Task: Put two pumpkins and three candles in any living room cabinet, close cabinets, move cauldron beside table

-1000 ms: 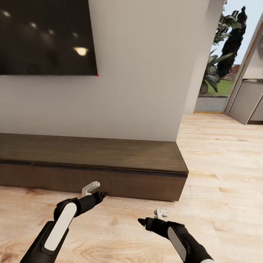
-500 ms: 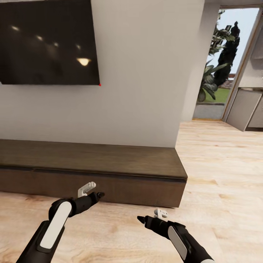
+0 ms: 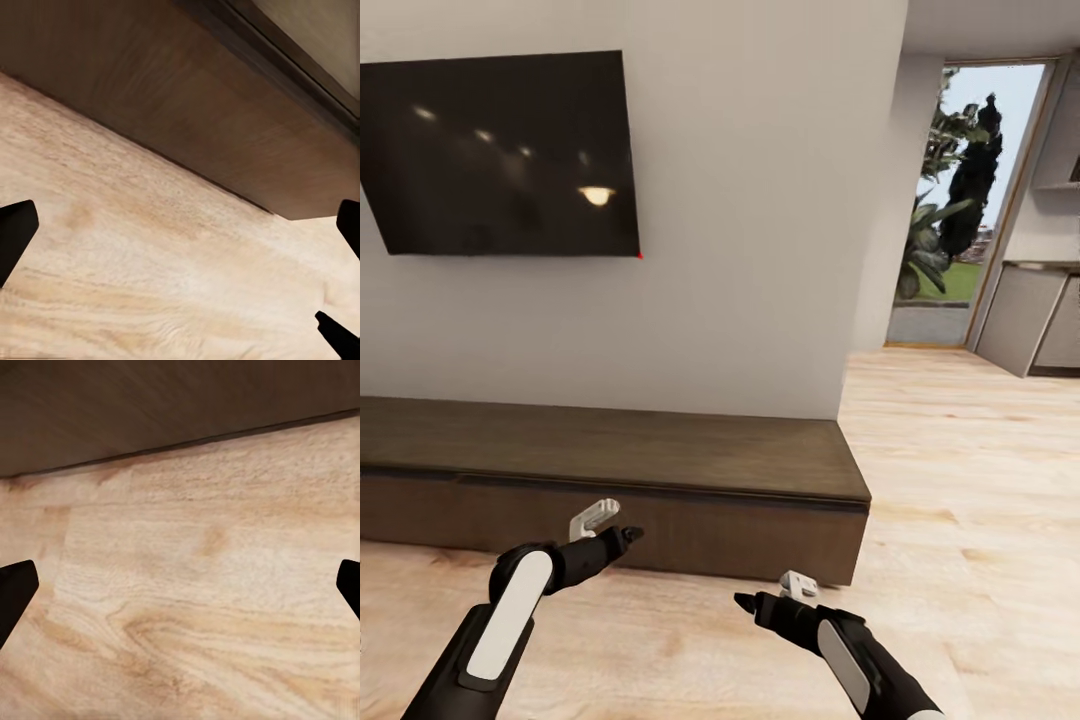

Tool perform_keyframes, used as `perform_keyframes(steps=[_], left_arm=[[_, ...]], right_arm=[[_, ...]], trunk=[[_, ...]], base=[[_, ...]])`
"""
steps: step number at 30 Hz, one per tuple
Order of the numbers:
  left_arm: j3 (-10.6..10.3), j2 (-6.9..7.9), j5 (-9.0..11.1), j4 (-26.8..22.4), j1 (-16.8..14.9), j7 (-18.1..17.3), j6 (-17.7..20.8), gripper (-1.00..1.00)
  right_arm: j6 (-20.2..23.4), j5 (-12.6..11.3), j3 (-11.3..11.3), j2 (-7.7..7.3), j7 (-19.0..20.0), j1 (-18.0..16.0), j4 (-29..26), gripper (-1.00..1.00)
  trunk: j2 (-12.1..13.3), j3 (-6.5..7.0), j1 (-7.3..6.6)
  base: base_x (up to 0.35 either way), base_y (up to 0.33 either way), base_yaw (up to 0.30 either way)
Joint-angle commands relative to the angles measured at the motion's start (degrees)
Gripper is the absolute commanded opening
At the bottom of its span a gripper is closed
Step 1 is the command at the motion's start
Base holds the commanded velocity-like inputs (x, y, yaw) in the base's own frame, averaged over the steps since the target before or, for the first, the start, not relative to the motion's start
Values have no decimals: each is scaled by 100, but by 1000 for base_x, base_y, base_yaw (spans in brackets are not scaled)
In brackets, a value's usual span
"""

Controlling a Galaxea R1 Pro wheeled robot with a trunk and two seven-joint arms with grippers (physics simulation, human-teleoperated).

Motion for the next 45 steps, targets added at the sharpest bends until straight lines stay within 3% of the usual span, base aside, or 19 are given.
perform_keyframes(steps=[1,3,9,12,15,21,28,33,38,45], left_arm=[[-10,10,55,21,-3,62,2,100],[-5,29,34,259,-3,155,-11,100],[-8,40,-20,816,-2,1008,-126,100],[-20,58,-48,1082,25,1390,-441,100],[-41,54,-72,1480,41,1514,-738,100],[-96,13,-62,2005,53,1517,-1306,100],[-117,-4,-57,2393,89,1483,-1529,100],[-178,-10,-45,2612,117,1373,-1842,100],[-225,5,-52,2651,159,1016,-1911,100],[-232,3,-46,2761,180,917,-1928,100]], right_arm=[[25,-22,4,2,-5,-2,-4,100],[14,-20,12,7,-36,-2,6,100],[-30,18,44,11,-113,-2,18,100],[-46,59,47,-8,-143,-2,32,100],[-45,66,47,-30,-183,10,43,100],[-59,64,48,-40,-260,23,62,100],[-57,66,48,-41,-267,24,78,100],[-229,160,55,-18,-268,24,515,100],[-684,227,63,-8,-253,24,829,100],[-796,258,65,-23,-227,24,878,100]], trunk=[[-1,17,-5],[2,61,-10],[10,194,-26],[91,252,-72],[212,304,-138],[452,399,-270],[733,505,-423],[934,576,-533],[1134,645,-643],[1415,737,-797]], base=[[-135,22,78],[-106,12,165],[-26,3,248],[-4,0,271],[-1,0,274],[0,0,274],[0,0,274],[0,0,265],[0,0,251],[0,0,246]])
